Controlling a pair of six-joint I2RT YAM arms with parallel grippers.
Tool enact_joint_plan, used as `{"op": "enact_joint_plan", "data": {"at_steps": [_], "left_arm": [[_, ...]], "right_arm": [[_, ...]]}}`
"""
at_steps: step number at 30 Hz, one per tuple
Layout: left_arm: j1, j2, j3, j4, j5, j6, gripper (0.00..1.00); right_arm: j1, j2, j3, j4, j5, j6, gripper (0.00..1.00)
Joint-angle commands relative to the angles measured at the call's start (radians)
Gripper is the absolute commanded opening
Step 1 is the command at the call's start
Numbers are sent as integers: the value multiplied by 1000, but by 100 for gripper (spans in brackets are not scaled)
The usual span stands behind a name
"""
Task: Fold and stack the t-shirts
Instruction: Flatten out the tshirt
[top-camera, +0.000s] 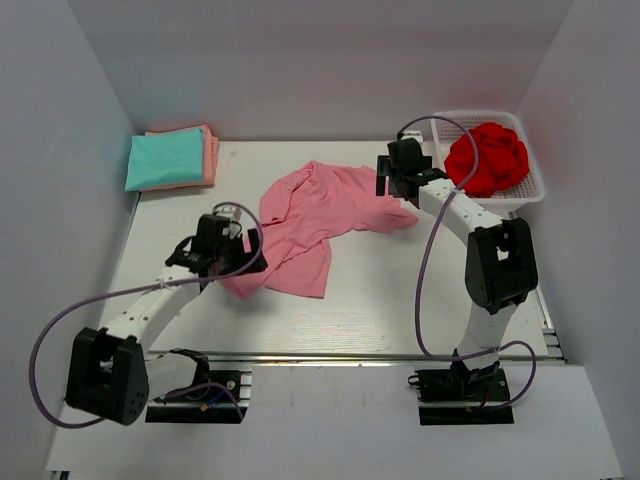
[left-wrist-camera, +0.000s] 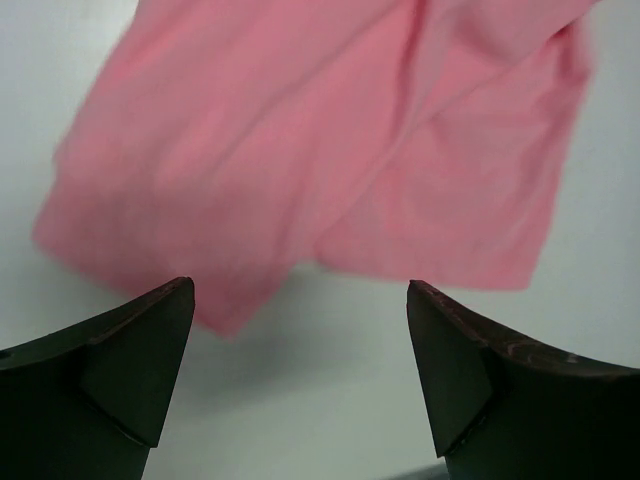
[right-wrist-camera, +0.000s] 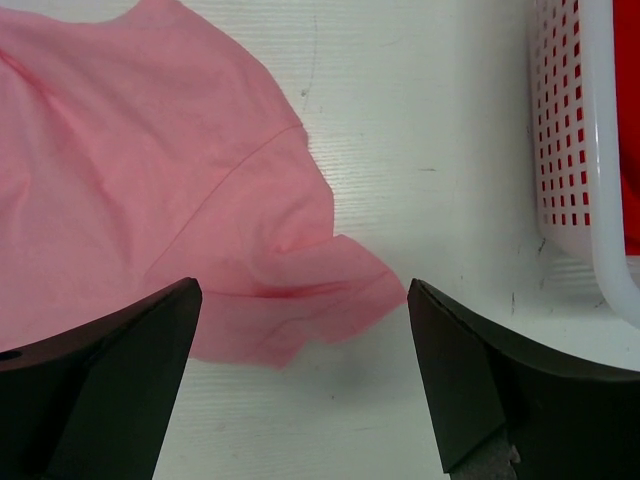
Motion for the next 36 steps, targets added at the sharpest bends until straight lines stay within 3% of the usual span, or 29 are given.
{"op": "enact_joint_plan", "data": {"at_steps": [1,8,19,22,23,24,36], "left_arm": [[-1,-113,-119,-134,-90,-166,95],[-1,-212,-238,-60,-79,-203,76],[-1,-48,-229,56,-117,-203,50],[-1,-28,-229,65,-127,-203,26],[-1,-28,-229,80,-127,-203,5],[-1,-28,-229,89,-127,-203,0],[-1,-261,-229,132,-139,-150,0]], "right_arm": [[-13,-41,-26,-4,42,59,90],[-30,-40,-54,7,-26,95,88],[-53,-43,-94,7,-72,112,87],[-57,-43,-98,10,-79,110,87],[-60,-40,-100,10,-88,110,87],[-61,-43,-101,10,-95,110,87],[-67,-95,-167,37,-145,123,87]]}}
